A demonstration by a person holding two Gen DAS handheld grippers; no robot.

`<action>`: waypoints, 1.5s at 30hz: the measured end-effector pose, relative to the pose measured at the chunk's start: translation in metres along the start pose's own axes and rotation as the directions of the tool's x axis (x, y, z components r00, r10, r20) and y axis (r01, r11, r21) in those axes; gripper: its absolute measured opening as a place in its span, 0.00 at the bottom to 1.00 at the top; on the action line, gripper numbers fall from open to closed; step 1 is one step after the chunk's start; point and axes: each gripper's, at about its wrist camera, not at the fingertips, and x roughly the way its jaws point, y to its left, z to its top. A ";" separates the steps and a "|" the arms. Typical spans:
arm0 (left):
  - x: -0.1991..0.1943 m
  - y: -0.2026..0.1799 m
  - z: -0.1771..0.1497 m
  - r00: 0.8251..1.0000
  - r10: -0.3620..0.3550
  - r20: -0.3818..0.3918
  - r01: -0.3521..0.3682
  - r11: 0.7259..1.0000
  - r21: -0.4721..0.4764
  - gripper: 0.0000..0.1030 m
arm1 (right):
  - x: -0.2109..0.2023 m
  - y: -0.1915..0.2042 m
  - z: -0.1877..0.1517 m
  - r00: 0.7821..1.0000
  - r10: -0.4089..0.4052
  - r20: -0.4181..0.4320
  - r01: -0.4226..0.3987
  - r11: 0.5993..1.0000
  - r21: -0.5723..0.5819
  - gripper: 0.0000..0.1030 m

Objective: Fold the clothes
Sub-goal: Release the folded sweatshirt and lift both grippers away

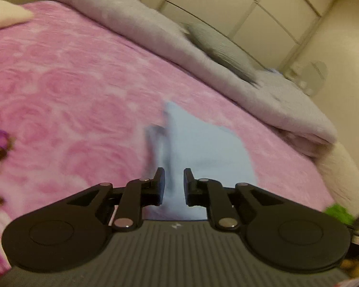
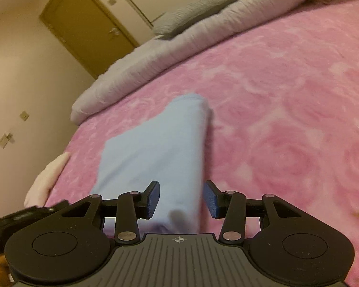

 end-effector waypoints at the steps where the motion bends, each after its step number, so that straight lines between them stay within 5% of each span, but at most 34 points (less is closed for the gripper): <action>1: 0.002 -0.006 -0.005 1.000 -0.004 -0.009 0.004 1.000 0.026 0.11 | 0.004 0.001 -0.005 1.000 -0.001 -0.010 0.001 1.000 0.010 0.44; 5: 0.029 -0.009 -0.016 0.995 0.062 -0.073 -0.055 0.994 0.095 0.10 | 0.028 0.025 -0.025 0.997 -0.077 -0.031 0.073 0.991 -0.115 0.34; 9: 0.031 -0.006 -0.010 0.995 0.072 -0.075 -0.065 0.994 0.088 0.07 | 0.031 0.061 -0.025 0.984 -0.173 -0.054 0.139 0.911 -0.388 0.34; 15: 0.050 -0.024 0.021 0.997 0.061 -0.047 -0.052 0.983 0.174 0.08 | 0.028 0.056 0.035 0.993 -0.115 0.035 0.120 0.935 -0.333 0.34; 23: 0.144 -0.022 0.048 0.977 0.167 -0.132 -0.127 0.956 0.265 0.06 | 0.121 0.033 0.056 0.980 -0.184 -0.073 0.151 0.933 -0.327 0.34; 28: 0.120 -0.035 0.051 0.971 0.214 -0.104 -0.176 0.941 0.290 0.05 | 0.111 0.035 0.056 0.978 -0.203 -0.051 0.176 0.929 -0.326 0.34; 34: 0.062 -0.047 0.004 0.974 0.197 -0.108 -0.158 0.944 0.289 0.09 | 0.044 0.072 0.017 0.984 -0.176 0.004 0.165 0.915 -0.370 0.34; 37: 0.064 -0.043 -0.014 0.962 0.239 -0.129 -0.194 0.937 0.289 0.07 | 0.055 0.074 -0.014 0.974 -0.214 -0.066 0.171 0.901 -0.398 0.34; 40: 0.052 -0.057 -0.009 0.957 0.264 -0.119 -0.220 0.930 0.295 0.07 | 0.060 0.083 -0.021 0.965 -0.256 -0.049 0.207 0.867 -0.454 0.34; 45: 0.007 -0.095 -0.014 0.961 0.268 -0.064 -0.233 0.916 0.326 0.19 | 0.017 0.099 -0.016 0.976 -0.216 -0.035 0.185 0.902 -0.391 0.35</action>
